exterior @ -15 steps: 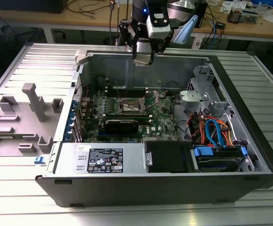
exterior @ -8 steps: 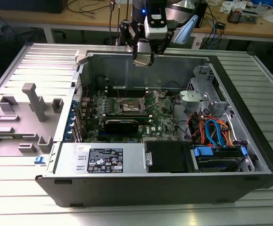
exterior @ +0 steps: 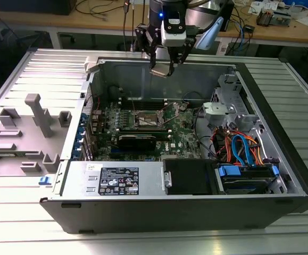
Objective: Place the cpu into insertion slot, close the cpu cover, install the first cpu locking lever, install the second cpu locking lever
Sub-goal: 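Place the cpu into insertion slot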
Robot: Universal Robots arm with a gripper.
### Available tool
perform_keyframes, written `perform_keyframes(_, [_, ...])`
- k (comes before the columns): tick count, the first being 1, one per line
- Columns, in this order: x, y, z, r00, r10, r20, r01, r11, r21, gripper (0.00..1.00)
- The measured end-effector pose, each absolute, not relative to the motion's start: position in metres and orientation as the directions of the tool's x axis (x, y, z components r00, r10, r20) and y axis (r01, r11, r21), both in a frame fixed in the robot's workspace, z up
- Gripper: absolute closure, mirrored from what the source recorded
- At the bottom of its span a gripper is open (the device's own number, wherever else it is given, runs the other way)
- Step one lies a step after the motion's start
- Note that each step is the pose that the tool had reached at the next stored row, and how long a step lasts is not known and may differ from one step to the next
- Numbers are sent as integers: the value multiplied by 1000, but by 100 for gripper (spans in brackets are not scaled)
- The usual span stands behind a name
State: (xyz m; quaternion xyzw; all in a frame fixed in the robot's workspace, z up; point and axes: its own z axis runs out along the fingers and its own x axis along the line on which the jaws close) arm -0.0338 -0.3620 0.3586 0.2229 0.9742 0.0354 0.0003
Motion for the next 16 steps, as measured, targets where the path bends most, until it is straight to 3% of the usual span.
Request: perform_keyframes(16, [-34,-363,359,-897,441,15,441,895,69,45])
